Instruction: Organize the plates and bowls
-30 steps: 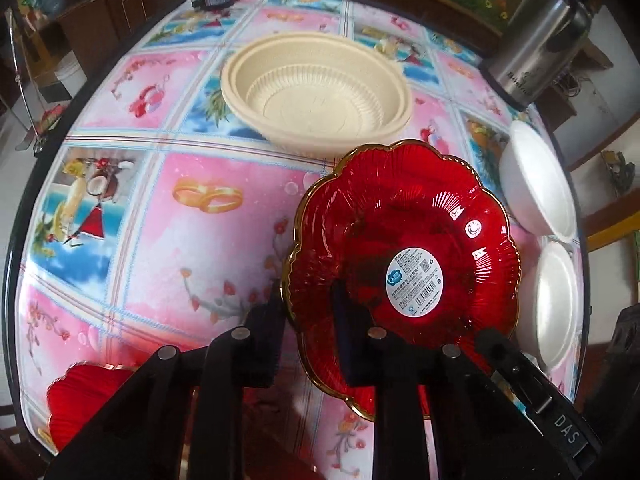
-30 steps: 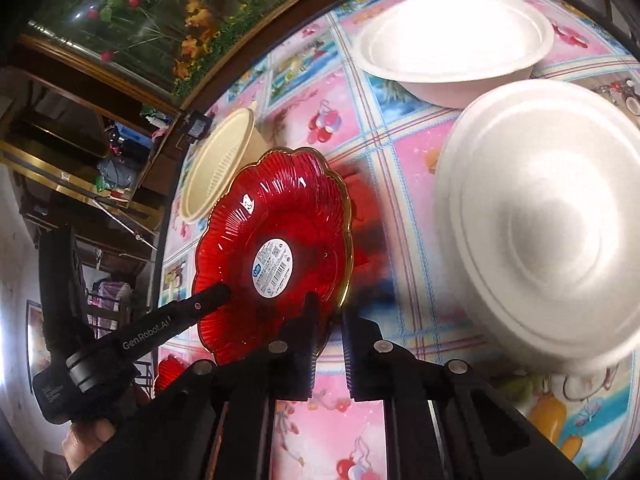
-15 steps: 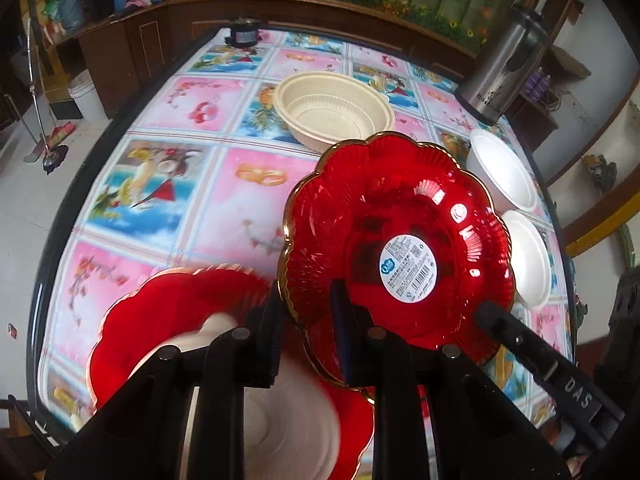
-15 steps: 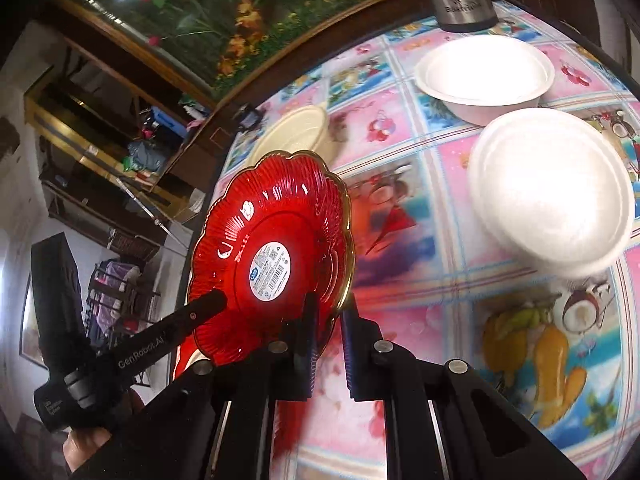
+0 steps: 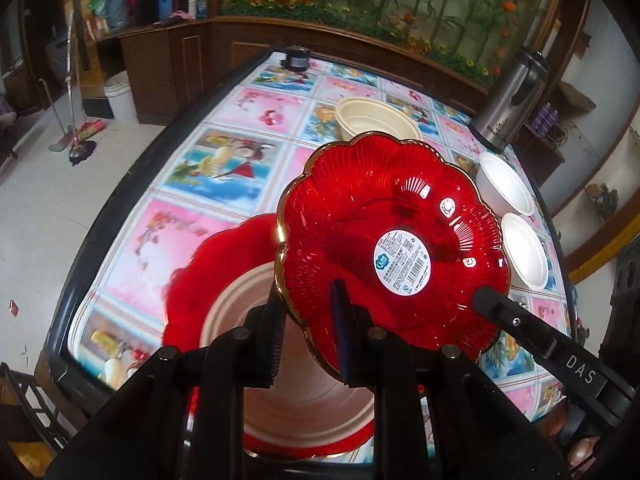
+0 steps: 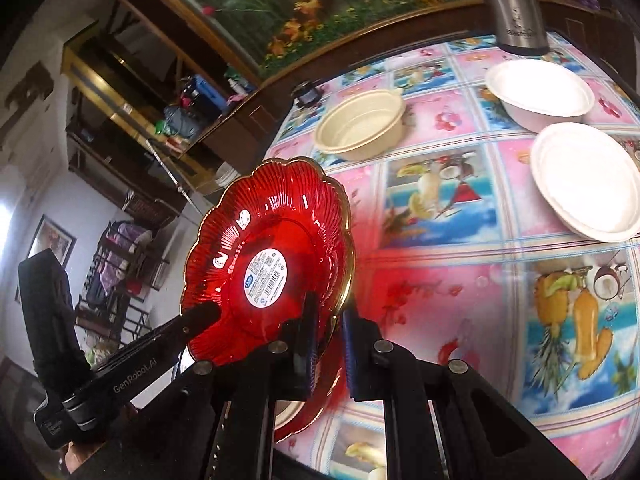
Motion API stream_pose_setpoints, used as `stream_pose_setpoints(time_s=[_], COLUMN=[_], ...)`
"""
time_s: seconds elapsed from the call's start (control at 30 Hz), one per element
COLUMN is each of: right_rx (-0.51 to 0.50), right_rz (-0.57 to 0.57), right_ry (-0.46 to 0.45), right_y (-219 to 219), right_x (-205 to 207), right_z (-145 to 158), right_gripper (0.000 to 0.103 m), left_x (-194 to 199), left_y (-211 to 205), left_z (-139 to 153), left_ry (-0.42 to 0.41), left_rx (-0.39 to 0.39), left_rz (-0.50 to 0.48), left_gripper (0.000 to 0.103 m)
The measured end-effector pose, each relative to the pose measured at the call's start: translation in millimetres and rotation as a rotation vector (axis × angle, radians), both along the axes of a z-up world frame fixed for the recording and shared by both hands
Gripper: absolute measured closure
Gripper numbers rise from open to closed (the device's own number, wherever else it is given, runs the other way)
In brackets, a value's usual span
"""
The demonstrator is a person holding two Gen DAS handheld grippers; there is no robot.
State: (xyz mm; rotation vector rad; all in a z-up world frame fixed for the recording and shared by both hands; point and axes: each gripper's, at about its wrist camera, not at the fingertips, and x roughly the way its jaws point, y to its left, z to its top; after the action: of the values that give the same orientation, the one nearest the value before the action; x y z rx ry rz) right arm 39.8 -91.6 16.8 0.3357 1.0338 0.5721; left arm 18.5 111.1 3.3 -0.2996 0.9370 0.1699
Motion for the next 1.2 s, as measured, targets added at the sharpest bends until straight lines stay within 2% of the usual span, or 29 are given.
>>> stream_pose_setpoints(time_s=[0.63,0.9,1.2], right_rx=[-0.042,-0.058,-0.076], right_rz=[0.092,0.120,0.128], right_ry=[-0.018,-0.031,-0.002], right_y=[25.2,36.8,41.7], right_x=[-37.6,-42.5,-39.7], right_z=[-3.4,-1.9,-15.5], right_gripper=[0.092,0.092,0.092], left_x=[-54.2,-62.2,-60.0], left_y=[17.2,24.1,26.0], left_z=[-14.1,-14.6,-27.3], left_ry=[-0.046,-0.062,-0.030], left_rx=[0.002,0.005,0.001], left_rz=[0.062,0.082,0.082], left_gripper=[0.084,0.084,0.084])
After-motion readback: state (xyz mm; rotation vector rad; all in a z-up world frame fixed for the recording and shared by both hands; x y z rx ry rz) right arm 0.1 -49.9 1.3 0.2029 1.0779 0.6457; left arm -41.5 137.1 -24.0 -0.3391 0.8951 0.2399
